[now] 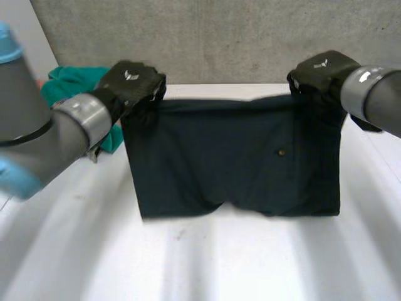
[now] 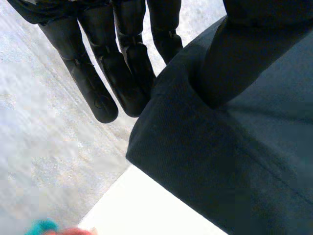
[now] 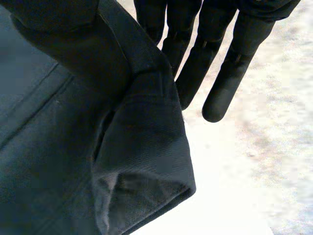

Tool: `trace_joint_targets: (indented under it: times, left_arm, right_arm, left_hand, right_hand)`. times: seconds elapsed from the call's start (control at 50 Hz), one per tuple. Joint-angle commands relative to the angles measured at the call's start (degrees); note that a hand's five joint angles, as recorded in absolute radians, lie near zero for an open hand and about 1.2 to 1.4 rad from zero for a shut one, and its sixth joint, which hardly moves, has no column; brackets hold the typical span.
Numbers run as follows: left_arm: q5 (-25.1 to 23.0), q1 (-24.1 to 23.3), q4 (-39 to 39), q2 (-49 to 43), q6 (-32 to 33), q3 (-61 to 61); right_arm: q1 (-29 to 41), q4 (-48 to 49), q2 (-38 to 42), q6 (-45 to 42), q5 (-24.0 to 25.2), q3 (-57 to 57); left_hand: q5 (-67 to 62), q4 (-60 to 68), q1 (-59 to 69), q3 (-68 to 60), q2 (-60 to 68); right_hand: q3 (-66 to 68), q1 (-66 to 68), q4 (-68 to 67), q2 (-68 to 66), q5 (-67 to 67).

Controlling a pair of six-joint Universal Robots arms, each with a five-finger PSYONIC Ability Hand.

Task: Fold the laundry.

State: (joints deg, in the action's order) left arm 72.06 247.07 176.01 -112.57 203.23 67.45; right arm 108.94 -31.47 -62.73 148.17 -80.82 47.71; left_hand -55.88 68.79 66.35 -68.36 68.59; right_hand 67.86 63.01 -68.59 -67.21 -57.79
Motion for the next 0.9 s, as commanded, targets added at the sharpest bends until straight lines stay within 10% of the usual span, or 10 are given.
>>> trace_joint_targets:
  times: [0.02,0.16,0.54,0.72,0.9]
  left_arm:
    - [0.62,-1.15,19.56,-9.95,3.93,-23.91]
    - [1.32,-0.10,43.70,-9.69,-3.62,-24.38]
    - [2.03,0.61,33.71,-8.28,-3.46,4.34]
    - [2.03,-0.80,21.06,-0.21,10.33,24.73]
    - [1.77,-2.73,-7.98,23.06,19.30,43.01]
  right_arm:
    - [0.39,22.79,7.71,9.39,-7.50,-16.40]
    - [0.48,46.13,4.73,16.10,-7.95,-13.09]
    - [1.00,32.09,12.00,9.88,-4.87,1.05]
    - [3.11,20.67,11.32,-2.26,-4.87,14.59]
    - [2.77,-1.19,-13.70,-13.58,-5.05,41.54]
  left_hand:
    - [-14.12,11.21,13.65,-11.64,11.41]
    - [-14.12,11.21,13.65,-11.64,11.41]
    - [-14.12,11.21,13.65,-11.64,11.41]
    - [-14.12,11.21,13.65,-11.64,11.41]
    - [-14.12,11.21,13.65,-11.64,11.41]
  right_hand:
    - [12.14,16.99,-11.41,-12.79,-12.21]
    - [12.14,16.99,-11.41,-12.79,-12.21]
    - [12.14,16.99,-11.41,-12.79,-12.21]
    - [12.14,16.99,-11.41,-12.79,-12.21]
    - [12.14,16.99,-11.41,-12.79,-12.21]
